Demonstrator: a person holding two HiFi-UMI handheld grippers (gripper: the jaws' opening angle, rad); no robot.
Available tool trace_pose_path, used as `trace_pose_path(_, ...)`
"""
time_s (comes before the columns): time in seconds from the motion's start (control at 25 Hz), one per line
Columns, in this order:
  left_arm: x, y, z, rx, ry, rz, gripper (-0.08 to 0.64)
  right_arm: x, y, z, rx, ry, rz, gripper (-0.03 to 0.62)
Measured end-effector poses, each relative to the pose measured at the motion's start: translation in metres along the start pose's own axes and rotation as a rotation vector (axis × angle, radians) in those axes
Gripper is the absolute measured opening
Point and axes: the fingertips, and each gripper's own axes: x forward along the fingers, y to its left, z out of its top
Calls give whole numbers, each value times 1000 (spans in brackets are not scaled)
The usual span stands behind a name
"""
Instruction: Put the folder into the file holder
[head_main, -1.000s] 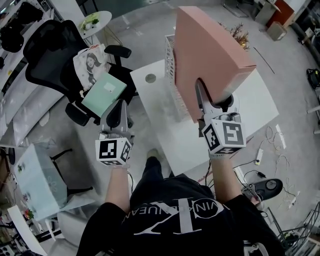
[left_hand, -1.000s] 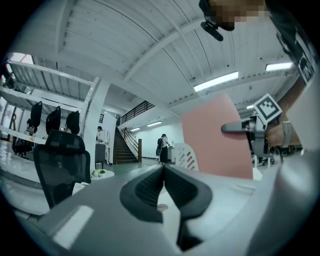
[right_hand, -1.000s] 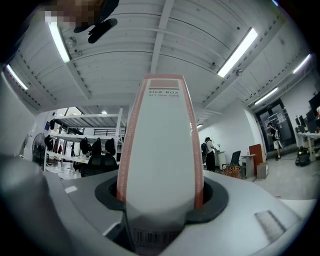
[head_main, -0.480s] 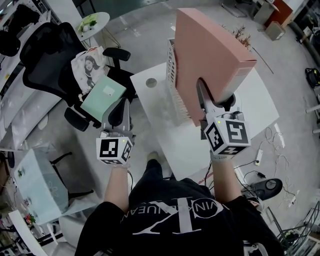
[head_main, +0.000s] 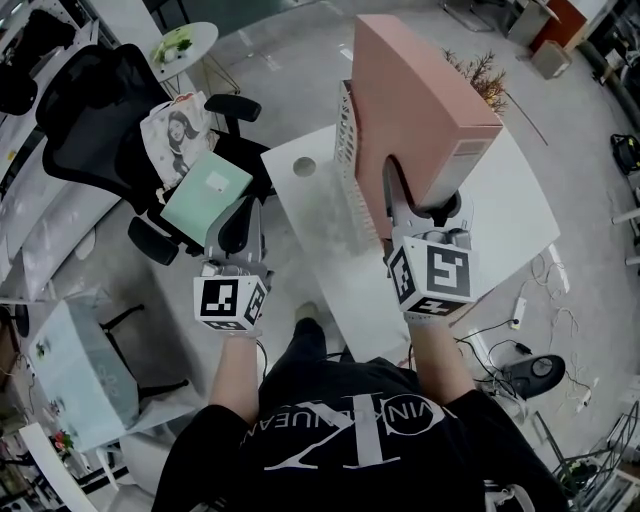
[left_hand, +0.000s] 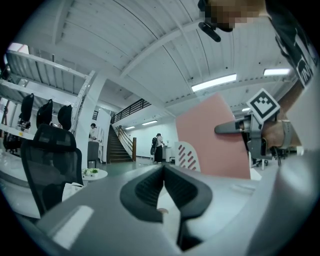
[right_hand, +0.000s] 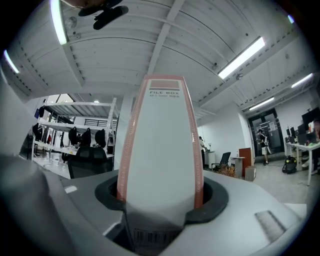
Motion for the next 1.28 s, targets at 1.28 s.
trace_pose_path(1.28, 6, 0, -47, -63, 73, -19, 0, 7, 10, -55, 29, -78, 64, 310)
